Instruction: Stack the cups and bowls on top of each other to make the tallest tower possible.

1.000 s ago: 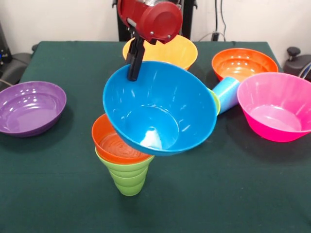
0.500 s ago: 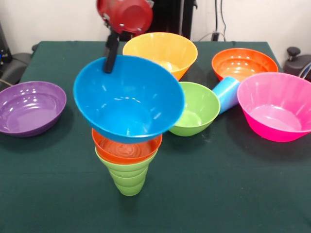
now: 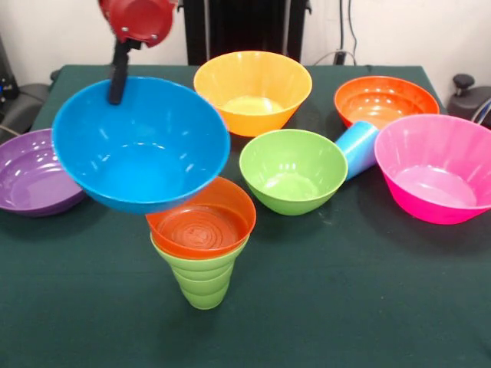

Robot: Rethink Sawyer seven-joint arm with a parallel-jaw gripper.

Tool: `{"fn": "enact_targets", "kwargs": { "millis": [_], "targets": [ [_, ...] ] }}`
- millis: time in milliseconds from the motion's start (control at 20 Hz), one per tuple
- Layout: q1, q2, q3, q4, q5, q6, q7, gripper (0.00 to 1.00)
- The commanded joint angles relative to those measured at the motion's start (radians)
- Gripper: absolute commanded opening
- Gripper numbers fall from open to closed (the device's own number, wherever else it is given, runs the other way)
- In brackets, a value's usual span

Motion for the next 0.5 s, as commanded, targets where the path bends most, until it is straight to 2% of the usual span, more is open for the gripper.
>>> {"fn": "enact_targets", "kwargs": {
  "millis": [50, 500],
  "targets": [
    [-0.01, 0.014, 0.145, 0.065, -0.09, -0.05, -0.068, 0.0],
    [0.033, 0.049, 0.116, 0.017, -0.102, -0.036, 0.002, 0.0]
  ]
}}
